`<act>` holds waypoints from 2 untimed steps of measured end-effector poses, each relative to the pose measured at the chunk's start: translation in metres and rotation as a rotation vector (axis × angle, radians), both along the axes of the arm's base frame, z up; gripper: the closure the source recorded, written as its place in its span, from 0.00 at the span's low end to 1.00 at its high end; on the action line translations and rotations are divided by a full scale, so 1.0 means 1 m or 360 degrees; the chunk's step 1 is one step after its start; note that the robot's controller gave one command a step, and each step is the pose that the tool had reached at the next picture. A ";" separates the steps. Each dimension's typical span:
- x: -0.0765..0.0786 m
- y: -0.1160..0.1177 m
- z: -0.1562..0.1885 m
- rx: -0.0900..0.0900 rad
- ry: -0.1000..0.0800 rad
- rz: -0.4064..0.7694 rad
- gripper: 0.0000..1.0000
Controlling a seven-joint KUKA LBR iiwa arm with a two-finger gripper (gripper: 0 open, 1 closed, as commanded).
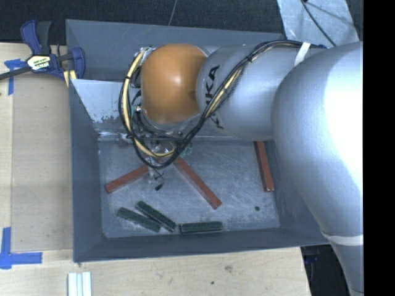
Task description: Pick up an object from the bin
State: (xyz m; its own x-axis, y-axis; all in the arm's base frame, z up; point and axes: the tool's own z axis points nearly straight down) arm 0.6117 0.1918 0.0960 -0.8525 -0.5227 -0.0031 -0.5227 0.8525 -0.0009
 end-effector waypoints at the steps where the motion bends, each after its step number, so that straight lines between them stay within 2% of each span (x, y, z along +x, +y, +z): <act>1: -0.002 0.013 -0.025 0.0002 0.0002 0.0199 1.00; 2: -0.002 0.013 -0.025 0.0002 0.0002 0.0199 1.00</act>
Offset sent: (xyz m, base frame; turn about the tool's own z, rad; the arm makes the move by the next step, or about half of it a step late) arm 0.0000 0.0000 0.0000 0.0000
